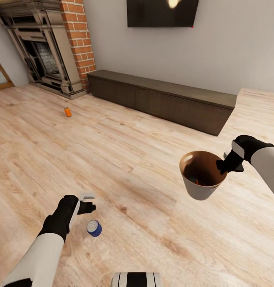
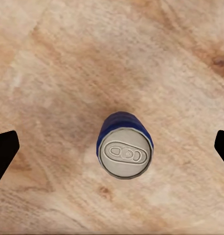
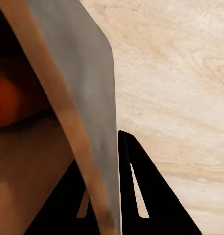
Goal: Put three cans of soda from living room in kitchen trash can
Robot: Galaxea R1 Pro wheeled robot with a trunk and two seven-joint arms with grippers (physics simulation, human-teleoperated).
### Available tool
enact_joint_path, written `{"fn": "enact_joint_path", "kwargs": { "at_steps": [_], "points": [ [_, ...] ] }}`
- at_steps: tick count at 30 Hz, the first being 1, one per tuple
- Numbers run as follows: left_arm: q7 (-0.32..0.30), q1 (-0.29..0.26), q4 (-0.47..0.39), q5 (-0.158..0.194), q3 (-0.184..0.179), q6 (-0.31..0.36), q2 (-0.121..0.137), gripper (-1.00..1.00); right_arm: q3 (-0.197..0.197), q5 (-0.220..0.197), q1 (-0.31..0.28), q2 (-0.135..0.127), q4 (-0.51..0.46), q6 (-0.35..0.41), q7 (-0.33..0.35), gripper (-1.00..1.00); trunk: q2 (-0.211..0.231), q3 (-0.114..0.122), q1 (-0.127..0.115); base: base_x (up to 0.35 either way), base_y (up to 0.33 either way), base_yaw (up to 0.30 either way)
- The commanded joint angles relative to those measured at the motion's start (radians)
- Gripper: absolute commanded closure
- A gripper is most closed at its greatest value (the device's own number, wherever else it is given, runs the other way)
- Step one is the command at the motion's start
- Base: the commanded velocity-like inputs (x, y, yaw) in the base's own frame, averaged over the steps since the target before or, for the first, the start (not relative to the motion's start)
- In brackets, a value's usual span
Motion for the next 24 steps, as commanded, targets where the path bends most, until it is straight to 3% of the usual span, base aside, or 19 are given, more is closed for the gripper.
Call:
{"fn": "enact_joint_path", "kwargs": {
  "at_steps": [1, 13, 17, 24],
  "points": [
    [0.001, 0.000, 0.000, 0.000, 0.000, 0.000, 0.000, -1.00, -0.004, -0.008, -0.001, 0.000, 0.000, 0.001, 0.005, 1.00, 0.000, -0.005, 0.000, 0.000, 0.000, 0.000],
    [0.003, 0.000, 0.000, 0.000, 0.000, -0.003, -0.011, -1.00, -0.004, -0.008, 0.000, 0.000, 0.000, 0.001, 0.004, 1.00, -0.003, -0.070, 0.005, 0.000, 0.000, 0.000],
    [0.003, 0.000, -0.002, 0.001, 0.000, -0.005, -0.014, -1.00, -0.001, -0.007, -0.006, 0.001, 0.001, 0.001, 0.004, 1.00, -0.003, -0.076, 0.005, 0.000, 0.000, 0.000],
    [0.001, 0.000, -0.007, 0.002, 0.000, -0.007, -0.016, -1.00, 0.107, -0.001, -0.044, 0.000, 0.004, 0.001, 0.005, 1.00, -0.003, -0.079, 0.005, 0.000, 0.000, 0.000]
  ]
}}
